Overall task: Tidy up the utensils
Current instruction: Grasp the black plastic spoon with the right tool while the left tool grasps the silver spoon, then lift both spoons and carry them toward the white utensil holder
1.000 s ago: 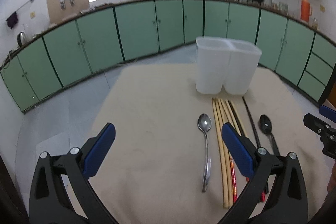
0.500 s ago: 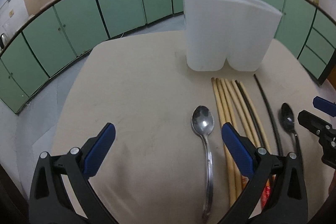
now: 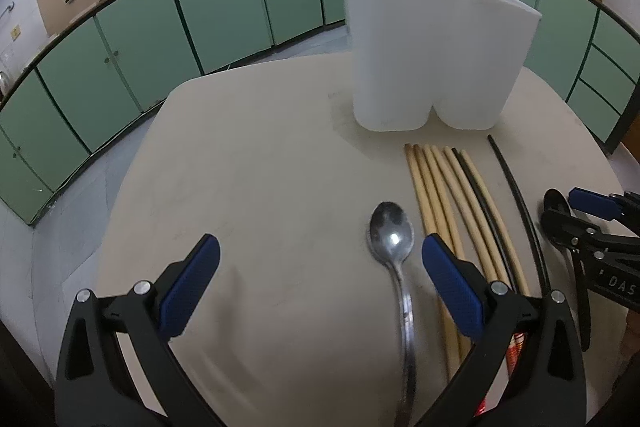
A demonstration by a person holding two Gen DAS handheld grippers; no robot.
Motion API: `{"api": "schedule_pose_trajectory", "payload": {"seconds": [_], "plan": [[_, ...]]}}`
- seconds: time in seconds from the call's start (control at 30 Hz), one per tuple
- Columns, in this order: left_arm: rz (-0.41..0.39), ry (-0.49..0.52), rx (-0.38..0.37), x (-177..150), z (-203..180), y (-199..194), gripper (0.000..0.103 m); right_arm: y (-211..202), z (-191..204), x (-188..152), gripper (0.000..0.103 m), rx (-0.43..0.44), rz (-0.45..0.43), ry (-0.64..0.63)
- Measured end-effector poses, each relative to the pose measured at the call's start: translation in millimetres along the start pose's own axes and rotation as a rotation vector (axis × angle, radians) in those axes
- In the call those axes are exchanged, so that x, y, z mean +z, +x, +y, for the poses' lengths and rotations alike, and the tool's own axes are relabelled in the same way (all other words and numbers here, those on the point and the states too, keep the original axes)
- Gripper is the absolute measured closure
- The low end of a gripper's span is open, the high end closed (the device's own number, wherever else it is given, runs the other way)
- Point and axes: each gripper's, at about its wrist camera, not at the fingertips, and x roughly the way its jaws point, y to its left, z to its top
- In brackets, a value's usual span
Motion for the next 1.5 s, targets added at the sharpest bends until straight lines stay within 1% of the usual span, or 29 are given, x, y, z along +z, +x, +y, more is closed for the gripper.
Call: {"api": "schedule_pose_trajectory", "payload": {"seconds": [0.03,0.1,0.17,0.2,0.37,0.47,0.67,0.8,0.9,0.93,0.97,1.0,1.07,1.2,1.23,1.3,1.33,1.37,1.4,1.43,1.5], "plan": [[-0.001,0.002,-0.003,1.2,-2.8,0.3,0.005,-0.1,0.3,0.7,0.048,0.002,0.000,-0.001],[0.002,0.002,-0.009,2.3,-6.1,1.8,0.005,0.9,1.4,2.6,0.052,0.003,0.006,-0.010],[0.007,0.003,-0.012,4.4,-10.4,5.0,0.005,-0.9,1.7,-0.1,0.069,-0.003,0.008,-0.023],[0.011,0.003,-0.014,5.5,-11.8,6.8,0.005,-1.3,0.5,0.4,0.071,-0.012,0.009,-0.033],[0.041,-0.007,-0.004,15.7,-10.7,20.6,0.005,-5.6,-8.7,-1.1,0.071,0.001,0.006,-0.030],[0.045,-0.009,-0.003,18.7,-9.7,23.4,0.005,-5.4,-14.0,-1.7,0.071,0.010,0.002,-0.024],[0.064,-0.004,0.002,19.3,-10.4,29.1,0.005,-5.3,-10.6,-3.1,0.071,-0.007,-0.007,-0.039],[0.084,-0.007,0.008,21.7,-11.4,34.9,0.007,-3.1,-11.5,-1.1,0.071,0.001,-0.004,-0.038],[0.094,-0.041,-0.024,23.7,-5.6,36.2,0.015,-2.8,-12.7,-1.3,0.070,0.006,0.001,-0.035],[0.097,-0.053,-0.043,23.8,1.2,37.9,0.022,-2.2,-12.9,-0.9,0.070,0.007,0.002,-0.033],[0.101,-0.065,-0.061,25.2,2.6,38.4,0.025,-1.7,-12.7,-0.7,0.070,0.005,0.004,-0.031],[0.103,-0.071,-0.066,26.6,3.1,38.7,0.025,-1.1,-11.9,-0.2,0.070,0.002,0.006,-0.032],[0.101,-0.054,-0.062,29.4,0.2,39.6,0.028,-0.4,-9.8,0.4,0.067,-0.003,0.011,-0.032],[0.113,-0.060,-0.065,33.6,-4.8,40.0,0.029,3.6,-5.8,4.6,0.066,-0.013,0.029,-0.027],[0.116,-0.068,-0.065,34.7,-5.2,39.7,0.031,4.2,-6.2,5.7,0.066,-0.011,0.032,-0.019],[0.116,-0.074,-0.072,36.5,-7.0,38.1,0.039,4.8,-6.6,6.6,0.066,-0.009,0.038,-0.010],[0.113,-0.073,-0.075,33.8,-7.8,36.3,0.047,5.0,-6.1,6.9,0.068,-0.018,0.038,-0.012],[0.109,-0.073,-0.079,33.2,-8.0,35.4,0.058,5.1,-5.8,6.7,0.071,-0.026,0.037,-0.017],[0.104,-0.076,-0.083,32.2,-6.5,33.7,0.064,5.4,-6.8,6.9,0.071,-0.023,0.034,-0.016],[0.101,-0.078,-0.089,32.3,-6.4,32.8,0.076,5.2,-8.1,6.6,0.072,-0.017,0.031,-0.008],[0.100,-0.090,-0.110,33.1,-4.7,31.0,0.076,2.6,-11.8,5.6,0.072,0.007,0.014,0.013]]}}
